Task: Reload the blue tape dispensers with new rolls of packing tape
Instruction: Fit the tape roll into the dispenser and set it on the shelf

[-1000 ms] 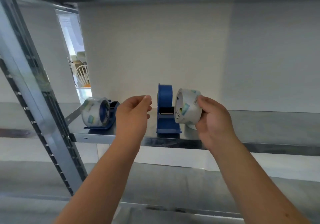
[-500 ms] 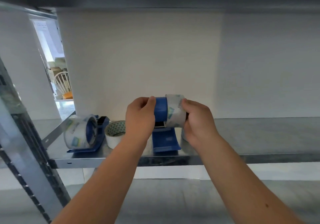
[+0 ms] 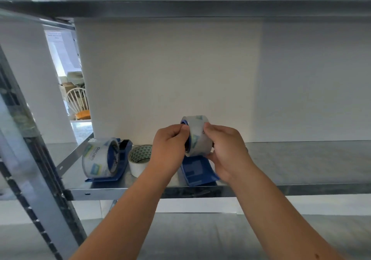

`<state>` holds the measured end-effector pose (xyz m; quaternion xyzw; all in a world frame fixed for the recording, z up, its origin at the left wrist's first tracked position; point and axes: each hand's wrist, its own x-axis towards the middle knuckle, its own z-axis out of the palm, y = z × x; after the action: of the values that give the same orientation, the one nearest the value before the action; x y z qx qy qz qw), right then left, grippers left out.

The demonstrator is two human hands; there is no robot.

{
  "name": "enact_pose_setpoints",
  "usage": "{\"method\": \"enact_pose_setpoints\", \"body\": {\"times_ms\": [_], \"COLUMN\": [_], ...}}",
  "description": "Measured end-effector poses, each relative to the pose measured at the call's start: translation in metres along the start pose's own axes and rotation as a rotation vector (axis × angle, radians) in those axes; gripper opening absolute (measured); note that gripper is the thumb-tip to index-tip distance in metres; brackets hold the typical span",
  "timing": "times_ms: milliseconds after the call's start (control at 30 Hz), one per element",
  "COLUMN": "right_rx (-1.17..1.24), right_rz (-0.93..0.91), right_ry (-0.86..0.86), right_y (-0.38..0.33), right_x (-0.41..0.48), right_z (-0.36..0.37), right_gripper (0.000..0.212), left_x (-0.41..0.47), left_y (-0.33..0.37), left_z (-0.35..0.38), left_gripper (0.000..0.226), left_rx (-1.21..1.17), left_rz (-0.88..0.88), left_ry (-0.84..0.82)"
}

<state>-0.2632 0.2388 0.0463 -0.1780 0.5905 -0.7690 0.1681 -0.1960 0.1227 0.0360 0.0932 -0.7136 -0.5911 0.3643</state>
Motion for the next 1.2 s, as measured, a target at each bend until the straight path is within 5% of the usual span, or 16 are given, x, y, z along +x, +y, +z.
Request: {"method": "enact_pose_setpoints", "body": {"times_ms": [167,333,467,667,867,967,1200], "right_rx": [-0.023,-0.218,-0.309,-0.316,0.22,0.038,-0.251], "right_rz": [-0.04,-0.275,-0.377,-0.47,-0.365,-0.305,-0.368], "right_ry": [-0.083,-0.138,-0.247,-0.334,-0.302,-0.244,-0.382], "right_y": [0.008,0.006,0.003,0.002,-0.017,-0.033,-0.042], "right_x": [-0.011,-0.031,-0.041,-0.046,-0.042,-0.042,-0.039], "right_z": [-0.018,-0.024,-0.029,-0.042,-0.051,-0.037,-0.03], "right_gripper": [0.022,0.02,0.028,0.032,0.012,0.019,0.052], "left_x": [-0.009,-0.012,-0.026,-0.042,-0.06,-0.068,-0.07], "left_y": [-0.003,0.032,0.053,0.053,0.043,0.038,0.035], "left_z": [-0.003,0.002,0.002,0.004,-0.004,-0.007,-0.014], "left_gripper": [0.052,0.051,0.058,0.024,0.025,0.015,0.033], "left_rx": [-0.155,-0.514,-0.505,-0.315,-0.152,-0.07,-0.116], "left_rz": [-0.098,-0.337,-0.256,-0.031,0.093,0.165,0.165], "left_ry": [0.004,0.034,-0.048,-0.081,-0.154,-0.229,-0.174]}}
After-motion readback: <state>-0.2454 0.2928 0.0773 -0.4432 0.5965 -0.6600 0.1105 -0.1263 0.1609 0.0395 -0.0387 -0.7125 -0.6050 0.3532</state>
